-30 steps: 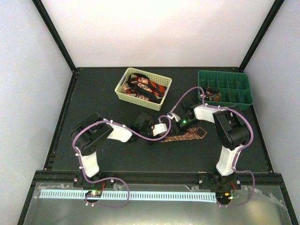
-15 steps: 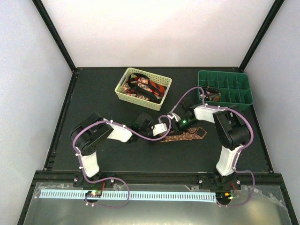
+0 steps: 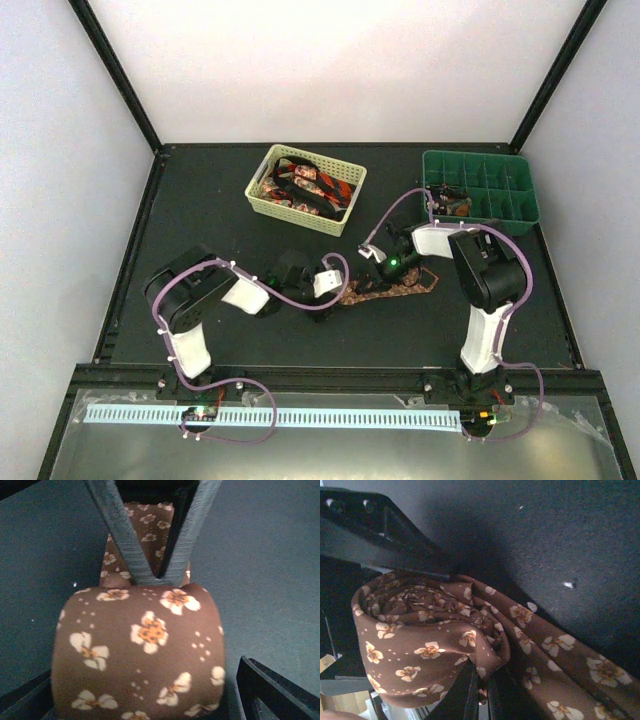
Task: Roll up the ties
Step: Roll the tie at the center of the board.
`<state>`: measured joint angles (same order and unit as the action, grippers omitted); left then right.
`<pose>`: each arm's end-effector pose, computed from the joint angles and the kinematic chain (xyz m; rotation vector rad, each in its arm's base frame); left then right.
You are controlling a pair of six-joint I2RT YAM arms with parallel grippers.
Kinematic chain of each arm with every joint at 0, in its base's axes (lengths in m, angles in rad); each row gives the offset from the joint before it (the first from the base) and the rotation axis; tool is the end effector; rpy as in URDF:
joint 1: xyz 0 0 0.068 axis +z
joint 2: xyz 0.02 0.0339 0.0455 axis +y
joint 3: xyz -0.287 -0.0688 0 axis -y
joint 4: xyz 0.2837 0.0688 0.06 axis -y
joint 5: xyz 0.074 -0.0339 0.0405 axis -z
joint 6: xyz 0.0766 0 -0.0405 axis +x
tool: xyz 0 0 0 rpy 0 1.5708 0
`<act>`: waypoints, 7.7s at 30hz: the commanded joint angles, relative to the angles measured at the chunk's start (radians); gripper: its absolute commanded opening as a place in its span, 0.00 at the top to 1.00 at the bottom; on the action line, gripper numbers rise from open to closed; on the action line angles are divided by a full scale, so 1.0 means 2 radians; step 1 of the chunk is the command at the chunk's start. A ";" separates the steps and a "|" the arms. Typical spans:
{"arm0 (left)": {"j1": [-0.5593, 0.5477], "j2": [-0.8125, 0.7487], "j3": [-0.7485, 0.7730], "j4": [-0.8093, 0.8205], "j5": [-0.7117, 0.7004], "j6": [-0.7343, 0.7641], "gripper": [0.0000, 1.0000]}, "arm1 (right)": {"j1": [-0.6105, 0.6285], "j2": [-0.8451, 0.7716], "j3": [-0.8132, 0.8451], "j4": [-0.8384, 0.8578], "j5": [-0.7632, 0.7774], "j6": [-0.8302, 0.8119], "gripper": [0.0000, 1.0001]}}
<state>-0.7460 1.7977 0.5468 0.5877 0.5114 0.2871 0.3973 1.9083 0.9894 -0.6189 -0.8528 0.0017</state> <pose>0.2255 -0.2594 0.0560 1.3548 1.8069 -0.8188 0.2902 0.1843 0.0709 0.5593 -2.6861 -1.2306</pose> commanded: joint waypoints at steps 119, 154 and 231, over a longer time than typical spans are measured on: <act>0.001 -0.012 0.016 0.018 0.019 -0.027 0.21 | -0.024 -0.048 -0.064 0.018 0.090 0.012 0.98; -0.025 0.039 0.046 -0.021 -0.047 0.029 0.61 | -0.032 -0.024 -0.006 -0.020 0.044 -0.040 0.65; -0.030 0.054 0.113 -0.200 -0.102 0.017 0.63 | -0.058 -0.072 0.019 -0.054 -0.029 -0.058 0.34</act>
<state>-0.8001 1.8729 0.7547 0.4232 0.3904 0.3016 0.2562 1.7870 1.0397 -0.7815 -0.8551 -0.1406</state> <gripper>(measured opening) 0.369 0.664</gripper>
